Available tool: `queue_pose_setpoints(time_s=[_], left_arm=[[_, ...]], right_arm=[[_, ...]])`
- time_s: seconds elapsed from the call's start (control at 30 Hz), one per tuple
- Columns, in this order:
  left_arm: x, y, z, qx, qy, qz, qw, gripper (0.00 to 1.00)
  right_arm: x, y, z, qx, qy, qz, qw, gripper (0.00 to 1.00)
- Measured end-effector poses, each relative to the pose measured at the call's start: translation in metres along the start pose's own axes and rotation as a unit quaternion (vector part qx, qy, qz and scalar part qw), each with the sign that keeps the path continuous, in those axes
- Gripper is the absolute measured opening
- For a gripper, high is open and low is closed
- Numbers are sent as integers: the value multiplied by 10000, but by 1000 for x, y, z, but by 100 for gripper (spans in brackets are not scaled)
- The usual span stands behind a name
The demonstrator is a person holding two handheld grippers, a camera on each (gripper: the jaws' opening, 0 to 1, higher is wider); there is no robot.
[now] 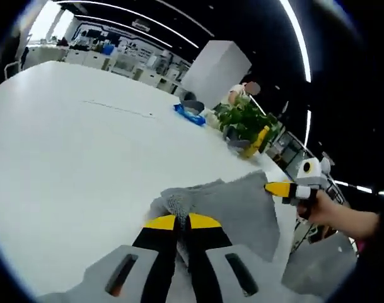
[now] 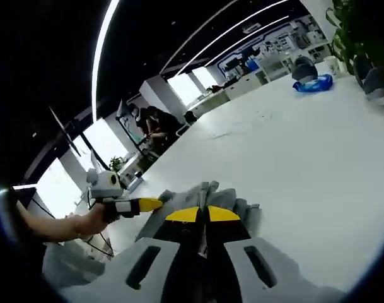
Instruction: Fold the towel on the table until its edges align and the towel forms a compact rectangular stack.
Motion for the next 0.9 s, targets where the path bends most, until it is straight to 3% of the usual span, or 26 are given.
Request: queue_pose_setpoints(time_s=[0.17, 0.3, 0.43, 0.57, 0.63, 0.73, 0.77, 0.9], left_arm=[[-2, 3, 9, -98, -8, 395, 9992, 5], [8, 9, 17, -280, 172, 1245, 9917, 6], [3, 6, 21, -306, 28, 1621, 9863, 8], [-1, 9, 18, -235, 18, 1724, 9847, 18], [-5, 11, 12, -226, -15, 1760, 9841, 27], [-10, 8, -4, -168, -36, 2093, 9777, 28], [-12, 5, -11, -165, -104, 2277, 9735, 28], [-5, -12, -25, -49, -68, 2354, 9719, 31]], right_arm=[[12, -21, 14, 455, 253, -368, 9980, 0], [25, -26, 21, 658, 570, -816, 9929, 0], [27, -30, 23, 820, 698, -1379, 9846, 0], [25, -31, 21, 1063, 909, -2453, 9593, 4], [19, -30, 17, 1227, 815, -2596, 9544, 8], [10, -26, 3, 1392, 671, -2914, 9440, 13], [8, -21, -4, 1370, 608, -2919, 9446, 13], [11, -1, -17, 1141, 479, -2737, 9538, 14]])
Point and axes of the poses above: the point that each gripper's makers call its tool centre point, and the gripper's own axes: z roughly forward along the fingers, y roughly to its left, x roughly out of its underside, the point moved 1 cm from there along -z, roughly backward along the fingers, and after that the axes turned 2 degrees about y, right-handed, at the moved point
